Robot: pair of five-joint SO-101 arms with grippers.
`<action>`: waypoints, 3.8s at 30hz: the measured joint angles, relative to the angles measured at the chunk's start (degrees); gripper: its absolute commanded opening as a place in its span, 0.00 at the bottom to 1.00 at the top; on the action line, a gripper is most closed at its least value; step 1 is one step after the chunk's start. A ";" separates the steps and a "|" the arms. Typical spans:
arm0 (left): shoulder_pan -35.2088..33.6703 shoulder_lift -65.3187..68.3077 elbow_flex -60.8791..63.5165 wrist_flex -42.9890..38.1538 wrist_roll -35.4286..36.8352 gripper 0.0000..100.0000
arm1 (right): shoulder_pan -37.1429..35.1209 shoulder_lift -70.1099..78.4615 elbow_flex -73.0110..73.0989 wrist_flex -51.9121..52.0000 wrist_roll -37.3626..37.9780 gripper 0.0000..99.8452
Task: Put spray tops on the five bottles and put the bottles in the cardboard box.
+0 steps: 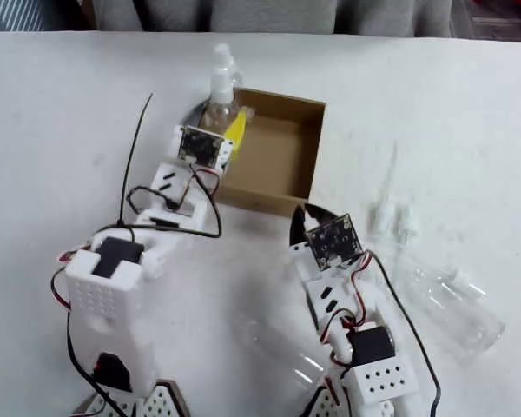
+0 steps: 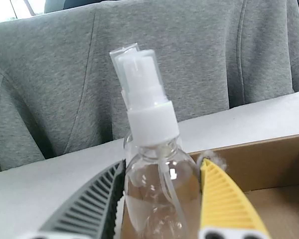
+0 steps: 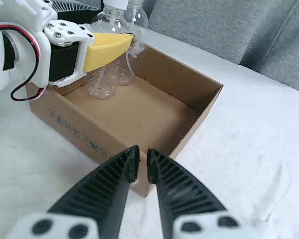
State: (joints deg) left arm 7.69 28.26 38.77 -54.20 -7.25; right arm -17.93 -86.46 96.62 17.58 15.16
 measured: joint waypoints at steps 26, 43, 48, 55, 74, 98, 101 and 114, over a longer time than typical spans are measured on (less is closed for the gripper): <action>-1.93 -0.18 4.57 -5.19 2.99 0.25 | 0.00 0.00 0.00 0.00 0.00 0.02; -3.25 -0.09 5.36 -4.84 6.15 0.26 | 0.00 0.00 0.00 0.00 0.00 0.02; -3.25 -0.09 6.24 -4.84 6.15 0.26 | 0.00 0.00 0.00 0.00 0.00 0.02; -3.78 -7.82 12.31 -4.84 6.15 0.26 | 0.00 0.00 0.00 0.00 0.00 0.02; -3.87 -35.96 41.85 -3.96 6.15 0.26 | 0.00 0.00 0.00 0.00 0.00 0.02; -15.74 -92.31 48.09 77.63 10.02 0.05 | 2.90 -0.62 -5.27 9.32 5.71 0.02; -17.23 -93.19 50.73 77.63 10.02 0.02 | 0.26 -0.53 -11.34 15.82 8.35 0.02; -17.41 -93.54 51.16 79.74 8.53 0.02 | -27.25 3.43 -39.30 62.33 24.97 0.16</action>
State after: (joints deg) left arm -9.71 -65.27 89.93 25.54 1.27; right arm -45.19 -83.03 57.32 79.91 40.13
